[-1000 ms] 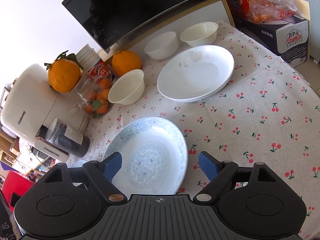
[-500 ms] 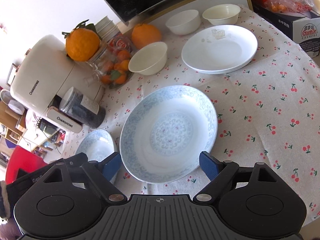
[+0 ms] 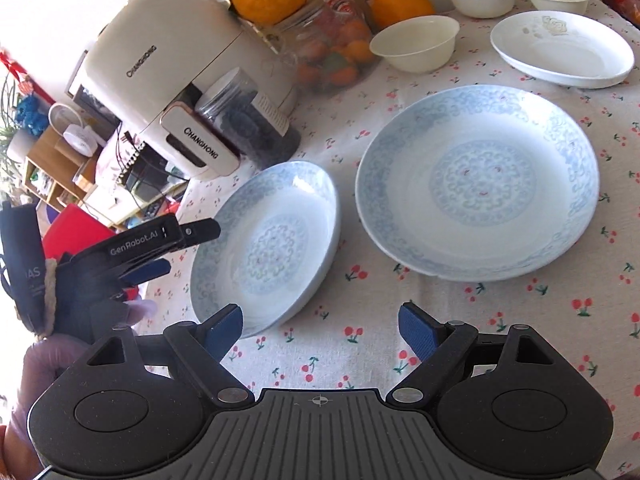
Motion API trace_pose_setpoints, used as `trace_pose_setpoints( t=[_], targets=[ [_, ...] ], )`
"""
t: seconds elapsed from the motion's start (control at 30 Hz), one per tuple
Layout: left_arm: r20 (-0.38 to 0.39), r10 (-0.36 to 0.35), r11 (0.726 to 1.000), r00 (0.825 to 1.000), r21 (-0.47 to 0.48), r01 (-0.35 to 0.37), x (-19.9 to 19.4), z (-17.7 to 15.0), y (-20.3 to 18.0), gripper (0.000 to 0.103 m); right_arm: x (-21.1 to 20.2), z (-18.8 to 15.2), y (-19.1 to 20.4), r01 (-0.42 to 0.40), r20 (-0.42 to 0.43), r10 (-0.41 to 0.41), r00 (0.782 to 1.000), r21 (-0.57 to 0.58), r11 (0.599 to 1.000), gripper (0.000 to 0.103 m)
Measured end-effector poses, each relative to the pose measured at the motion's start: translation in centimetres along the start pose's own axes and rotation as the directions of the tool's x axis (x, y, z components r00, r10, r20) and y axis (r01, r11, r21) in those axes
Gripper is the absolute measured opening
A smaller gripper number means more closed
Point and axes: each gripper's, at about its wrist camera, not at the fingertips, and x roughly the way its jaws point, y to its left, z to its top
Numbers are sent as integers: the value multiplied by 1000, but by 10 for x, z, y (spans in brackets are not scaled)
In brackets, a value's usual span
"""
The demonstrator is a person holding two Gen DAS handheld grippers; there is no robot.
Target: Organize plates and bowls
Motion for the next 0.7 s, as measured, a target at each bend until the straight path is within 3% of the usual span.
trace_pose_setpoints(
  t=[0.23, 0.37, 0.6, 0.7],
  targets=[
    [-29, -58, 997, 998, -48, 57, 12, -2, 13, 85, 19, -13, 13, -12, 59, 13, 998, -21, 1000, 87],
    [-60, -80, 993, 995, -94, 74, 21, -3, 21, 65, 30, -12, 13, 2, 95, -2, 996, 1, 1000, 87],
    [-63, -99, 989, 993, -119, 91, 26, -3, 23, 43, 41, -10, 18, 5, 124, -5, 992, 1, 1000, 86],
    [-65, -111, 987, 992, -121, 103, 26, -4, 23, 32, 44, -10, 21, 14, 129, -13, 992, -11, 1000, 79]
  ],
)
